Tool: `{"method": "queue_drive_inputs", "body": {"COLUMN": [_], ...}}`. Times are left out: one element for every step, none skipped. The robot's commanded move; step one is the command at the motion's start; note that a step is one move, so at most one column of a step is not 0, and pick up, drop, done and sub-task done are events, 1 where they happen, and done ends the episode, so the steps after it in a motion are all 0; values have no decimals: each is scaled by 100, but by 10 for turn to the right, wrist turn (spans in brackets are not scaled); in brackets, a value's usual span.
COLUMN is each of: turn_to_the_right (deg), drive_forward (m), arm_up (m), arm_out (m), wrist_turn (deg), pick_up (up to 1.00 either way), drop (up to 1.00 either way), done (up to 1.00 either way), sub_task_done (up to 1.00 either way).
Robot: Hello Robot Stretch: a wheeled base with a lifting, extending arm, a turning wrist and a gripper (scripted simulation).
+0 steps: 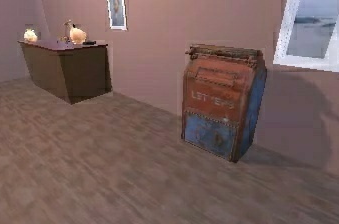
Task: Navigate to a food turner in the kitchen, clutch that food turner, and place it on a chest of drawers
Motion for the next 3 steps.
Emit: {"method": "queue_drive_inputs", "body": {"turn_to_the_right": [450,450,120], "drive_forward": [0,0,0], "arm_up": [0,0,0], "arm_out": [0,0,0], "wrist_turn": [0,0,0], "pick_up": [0,0,0], "drop": [0,0,0], "done": [0,0,0], "sub_task_done": [0,0,0]}}
